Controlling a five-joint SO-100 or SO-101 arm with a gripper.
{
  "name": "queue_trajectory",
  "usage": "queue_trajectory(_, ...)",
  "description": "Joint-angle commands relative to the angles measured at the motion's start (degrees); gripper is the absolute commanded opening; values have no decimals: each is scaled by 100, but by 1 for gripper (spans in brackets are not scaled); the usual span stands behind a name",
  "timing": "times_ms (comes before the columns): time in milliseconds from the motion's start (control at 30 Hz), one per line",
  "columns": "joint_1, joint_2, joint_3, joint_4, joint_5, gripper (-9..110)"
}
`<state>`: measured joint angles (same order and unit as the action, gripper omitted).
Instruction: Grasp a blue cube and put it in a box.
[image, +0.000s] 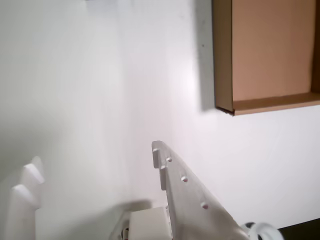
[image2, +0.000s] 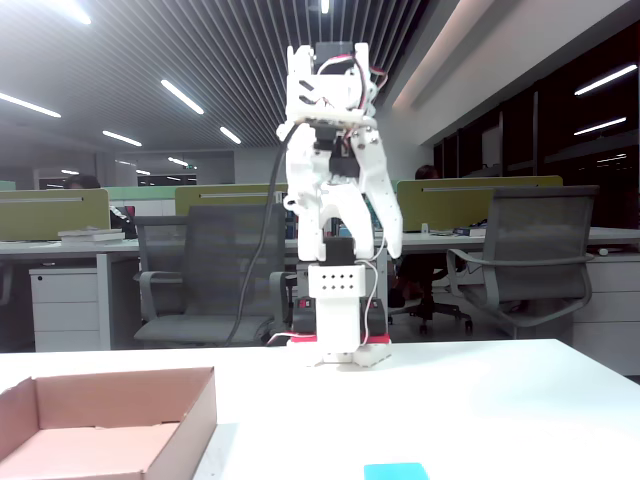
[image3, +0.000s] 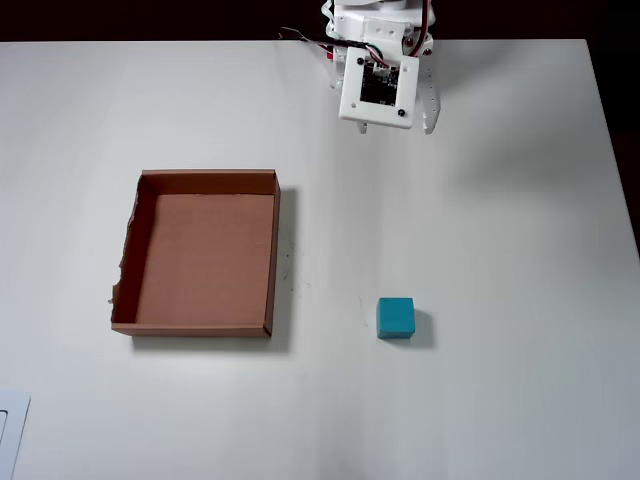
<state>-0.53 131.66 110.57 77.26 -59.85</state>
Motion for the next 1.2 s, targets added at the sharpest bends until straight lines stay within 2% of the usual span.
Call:
queue_trajectory(0, 35, -659, -853, 0, 97, 28)
queue_trajectory(400, 149, -2698, -2848, -9, 615, 28)
queue_trajectory(800, 114, -4676, -4474, -26, 650, 28)
queue_trajectory(1167, 53, -5774, -5142, -220, 721, 28)
